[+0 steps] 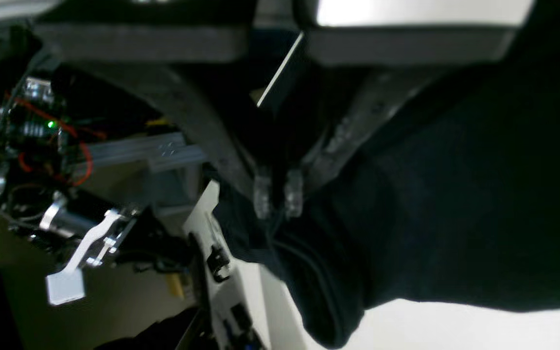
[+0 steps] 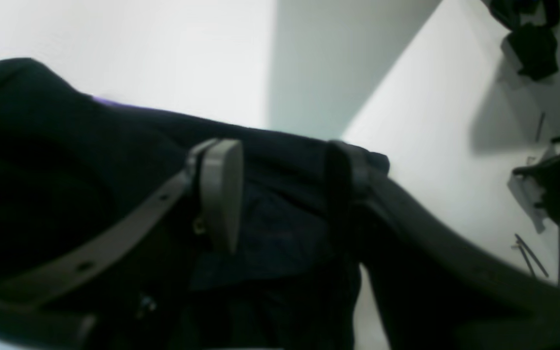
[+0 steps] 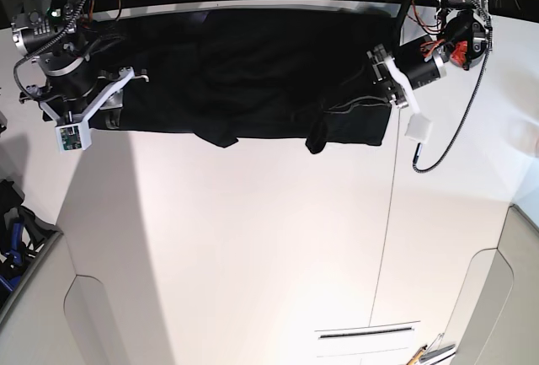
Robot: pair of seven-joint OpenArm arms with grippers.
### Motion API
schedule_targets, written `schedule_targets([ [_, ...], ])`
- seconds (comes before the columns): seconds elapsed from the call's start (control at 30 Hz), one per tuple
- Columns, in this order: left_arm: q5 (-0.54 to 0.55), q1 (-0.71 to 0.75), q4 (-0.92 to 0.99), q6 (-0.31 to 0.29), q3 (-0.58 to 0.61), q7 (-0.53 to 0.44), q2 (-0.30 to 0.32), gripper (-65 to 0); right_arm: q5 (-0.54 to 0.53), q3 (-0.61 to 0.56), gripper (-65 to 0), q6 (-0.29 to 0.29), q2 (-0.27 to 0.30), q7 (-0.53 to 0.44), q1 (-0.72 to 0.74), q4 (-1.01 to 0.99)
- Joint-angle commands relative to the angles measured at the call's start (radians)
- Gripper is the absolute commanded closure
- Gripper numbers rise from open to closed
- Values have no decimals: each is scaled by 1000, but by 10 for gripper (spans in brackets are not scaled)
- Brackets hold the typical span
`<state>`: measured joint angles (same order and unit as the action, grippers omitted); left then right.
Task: Fold the T-shirt properly
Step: 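Carry the strip's end with the left gripper toward the strip's middle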
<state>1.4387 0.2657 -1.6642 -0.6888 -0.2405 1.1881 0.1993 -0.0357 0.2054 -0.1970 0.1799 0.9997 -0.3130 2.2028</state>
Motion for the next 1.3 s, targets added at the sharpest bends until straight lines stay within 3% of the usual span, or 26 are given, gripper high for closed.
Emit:
schedule_targets([
  [0.0,21,-14,-17,-9,0,-19,-3,0,6,5,-278,4,5,-23,5,16],
  [0.33,-40,-22,-17,-9,72,-37,-39,0,2,5,-278,4,5,-23,5,16],
  [0.53,-134,-23,-17,-9,149,-81,-77,0,2,5,-278,4,5,-23,5,16],
  [0.8,-243,-46,-17,-9,151,-138,-100,0,2,5,-278,4,5,-23,5,16],
  [0.83,-246,-50,-17,-9,151,-138,-100,-37,2,5,-278,4,5,-23,5,16],
  [0.9,-246,-50,-17,-9,151,-146,-100,-168,2,5,-278,4,5,-23,5,16],
  [0.97,-229,-49,-17,-9,151,-148,-100,-243,2,5,-278,4,5,-23,5,16],
  [1.27,-137,-50,-17,-9,151,-145,-100,-248,2,5,-278,4,5,-23,5,16],
])
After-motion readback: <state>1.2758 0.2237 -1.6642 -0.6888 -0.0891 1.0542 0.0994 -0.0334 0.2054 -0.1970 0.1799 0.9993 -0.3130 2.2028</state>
